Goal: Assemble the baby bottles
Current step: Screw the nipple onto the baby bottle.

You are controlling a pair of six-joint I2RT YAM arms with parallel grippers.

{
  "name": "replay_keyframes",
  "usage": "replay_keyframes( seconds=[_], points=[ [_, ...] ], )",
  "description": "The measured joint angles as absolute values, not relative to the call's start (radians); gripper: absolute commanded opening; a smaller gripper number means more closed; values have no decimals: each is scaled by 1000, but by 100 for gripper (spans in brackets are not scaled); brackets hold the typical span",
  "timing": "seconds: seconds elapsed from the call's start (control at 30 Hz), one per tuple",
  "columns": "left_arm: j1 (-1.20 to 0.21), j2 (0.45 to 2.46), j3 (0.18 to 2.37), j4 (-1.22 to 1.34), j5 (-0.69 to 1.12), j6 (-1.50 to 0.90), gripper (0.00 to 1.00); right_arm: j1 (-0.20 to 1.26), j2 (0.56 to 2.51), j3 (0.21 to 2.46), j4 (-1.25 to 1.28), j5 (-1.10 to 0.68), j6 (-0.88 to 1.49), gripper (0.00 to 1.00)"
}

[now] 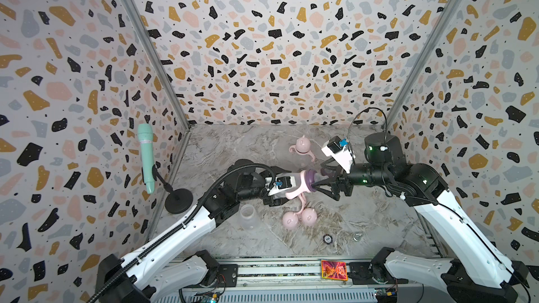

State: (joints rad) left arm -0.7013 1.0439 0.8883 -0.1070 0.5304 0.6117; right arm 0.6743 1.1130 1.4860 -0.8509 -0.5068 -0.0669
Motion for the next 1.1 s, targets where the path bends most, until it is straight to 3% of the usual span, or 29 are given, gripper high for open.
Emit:
replay_keyframes(
  seconds=[0.4, 0.8, 0.9, 1.1],
  points=[
    [-697, 1065, 913, -139, 589, 597, 0, 720, 1095, 1415, -832, -500, -114, 89],
    [-696, 1083, 917, -157, 598, 596, 0, 722, 1086, 1409, -799, -482, -126, 69],
    [-694, 1084, 917, -168, 595, 597, 0, 722, 1087, 1404, -796, -484, -125, 69],
    [-695, 1084, 917, -171, 602, 603, 0, 722, 1099, 1382, -793, -504, -121, 82]
  ],
)
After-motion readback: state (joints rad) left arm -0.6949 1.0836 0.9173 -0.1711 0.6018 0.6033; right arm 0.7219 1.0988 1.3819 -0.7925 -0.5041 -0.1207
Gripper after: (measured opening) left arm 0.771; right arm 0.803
